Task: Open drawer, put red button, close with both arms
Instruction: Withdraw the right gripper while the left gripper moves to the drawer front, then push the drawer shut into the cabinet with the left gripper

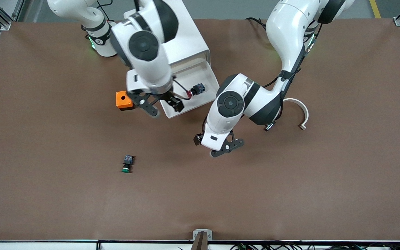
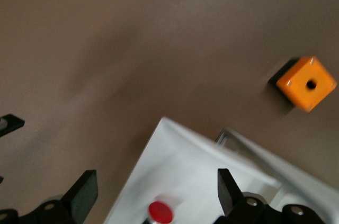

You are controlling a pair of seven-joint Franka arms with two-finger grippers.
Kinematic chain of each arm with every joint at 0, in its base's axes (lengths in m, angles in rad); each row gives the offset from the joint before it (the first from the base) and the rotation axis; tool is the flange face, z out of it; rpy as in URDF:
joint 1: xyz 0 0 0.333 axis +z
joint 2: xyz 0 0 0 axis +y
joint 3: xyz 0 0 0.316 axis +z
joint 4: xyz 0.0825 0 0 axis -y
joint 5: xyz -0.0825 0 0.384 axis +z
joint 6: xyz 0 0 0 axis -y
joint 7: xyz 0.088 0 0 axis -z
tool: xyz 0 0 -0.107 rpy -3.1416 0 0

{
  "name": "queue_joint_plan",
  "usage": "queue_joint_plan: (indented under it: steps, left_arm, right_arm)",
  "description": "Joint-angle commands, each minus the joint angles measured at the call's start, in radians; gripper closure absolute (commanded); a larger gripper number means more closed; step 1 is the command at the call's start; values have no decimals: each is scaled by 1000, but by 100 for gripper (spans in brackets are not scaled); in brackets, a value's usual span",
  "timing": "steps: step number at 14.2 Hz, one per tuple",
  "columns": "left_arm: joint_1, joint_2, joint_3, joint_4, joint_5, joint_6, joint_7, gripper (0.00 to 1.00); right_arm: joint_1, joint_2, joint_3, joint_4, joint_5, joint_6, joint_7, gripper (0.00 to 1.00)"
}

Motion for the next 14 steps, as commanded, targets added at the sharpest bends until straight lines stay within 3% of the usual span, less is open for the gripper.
queue_joint_plan:
  steps: [1, 6, 12, 14]
  left_arm:
    - [-5, -32, 3, -49, 22, 24, -10, 0]
    - [-53, -70, 0, -153, 24, 71, -58, 0]
    - [-129, -82, -8, -181, 22, 74, -145, 0]
    - [-151, -82, -8, -188, 11, 73, -151, 0]
  right_arm:
    - [-146, -65, 12, -8, -4, -71, -305, 0]
    - [-386, -119, 12, -8, -41, -143, -765, 0]
    - [-585, -125, 12, -7, -53, -157, -1181, 0]
    - [-627, -126, 11, -7, -53, -166, -1212, 0]
